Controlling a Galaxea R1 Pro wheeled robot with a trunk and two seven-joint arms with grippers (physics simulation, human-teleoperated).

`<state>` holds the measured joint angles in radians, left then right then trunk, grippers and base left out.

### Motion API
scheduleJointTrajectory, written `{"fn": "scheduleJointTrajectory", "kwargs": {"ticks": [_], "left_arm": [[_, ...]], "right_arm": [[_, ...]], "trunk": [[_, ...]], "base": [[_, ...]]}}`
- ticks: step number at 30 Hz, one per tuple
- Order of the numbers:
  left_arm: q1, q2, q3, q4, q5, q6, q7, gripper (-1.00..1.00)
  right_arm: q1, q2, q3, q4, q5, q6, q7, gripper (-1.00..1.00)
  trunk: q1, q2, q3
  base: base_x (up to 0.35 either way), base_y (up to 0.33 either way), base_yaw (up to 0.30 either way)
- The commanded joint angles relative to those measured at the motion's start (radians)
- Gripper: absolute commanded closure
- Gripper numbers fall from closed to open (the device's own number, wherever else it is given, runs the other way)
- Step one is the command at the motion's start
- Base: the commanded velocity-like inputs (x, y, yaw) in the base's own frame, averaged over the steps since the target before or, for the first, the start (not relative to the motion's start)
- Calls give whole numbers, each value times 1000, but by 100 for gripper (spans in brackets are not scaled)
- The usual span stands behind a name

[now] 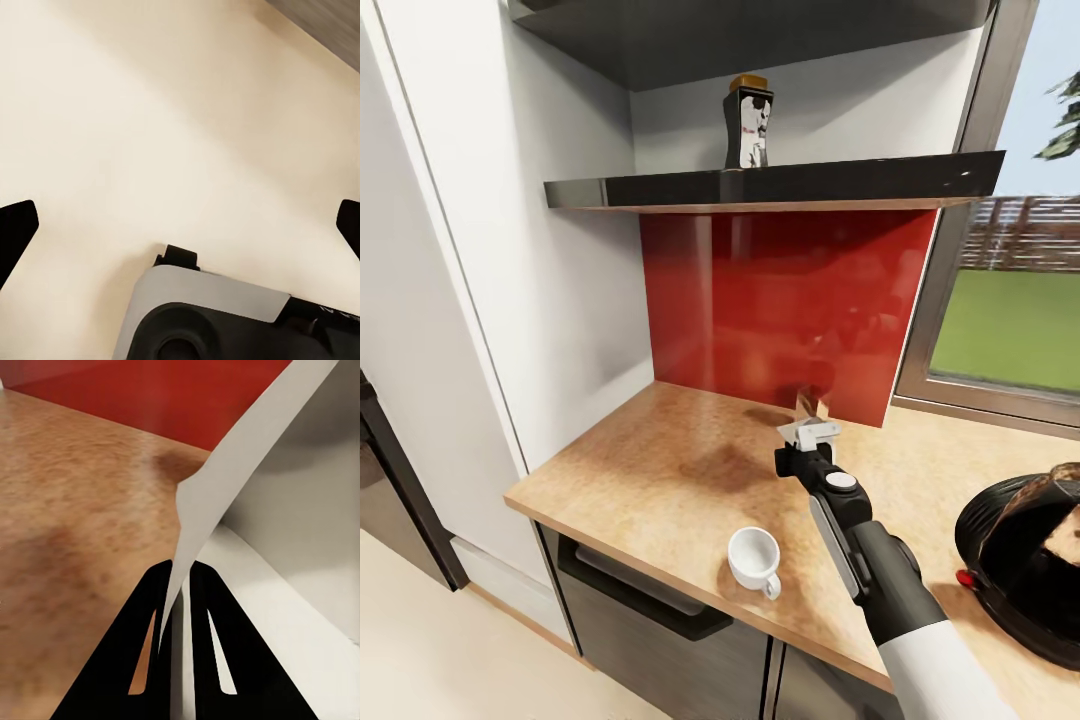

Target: Set up a coffee station on the kitchen countertop: keep the coffee maker on the countertop, move the bottle of coffee from the kitchen shelf to the counter next to the coffee maker, place a paper coffee filter on top of the coffee maker, put the saucer next to the coffee maker with the coffee cup on the saucer, and place the electric kettle next to the coffee maker.

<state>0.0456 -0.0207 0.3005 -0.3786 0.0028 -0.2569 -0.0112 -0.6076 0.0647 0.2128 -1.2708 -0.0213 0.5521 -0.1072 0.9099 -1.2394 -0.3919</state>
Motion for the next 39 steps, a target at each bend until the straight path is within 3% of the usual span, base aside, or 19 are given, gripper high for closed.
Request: {"fn": "scheduleJointTrajectory", "kwargs": {"ticks": [1,22,28,39], "left_arm": [[0,-1,3,-2,0,-1,-1,-100],[0,-1,3,-2,0,-1,-1,-100],[0,-1,3,-2,0,-1,-1,-100],[0,-1,3,-2,0,-1,-1,-100]], "right_arm": [[-1,0,2,-1,-4,5,-6,100],[2,-4,2,-18,-2,3,-6,100],[54,-9,2,-99,-1,2,-8,100],[66,-9,2,-117,0,2,-8,100]], "trunk": [[0,-1,-1],[0,-1,-1],[0,-1,-1],[0,-1,-1]], "base": [[0,0,0],[-56,-58,0],[-84,-65,0],[-115,-81,0]]}}
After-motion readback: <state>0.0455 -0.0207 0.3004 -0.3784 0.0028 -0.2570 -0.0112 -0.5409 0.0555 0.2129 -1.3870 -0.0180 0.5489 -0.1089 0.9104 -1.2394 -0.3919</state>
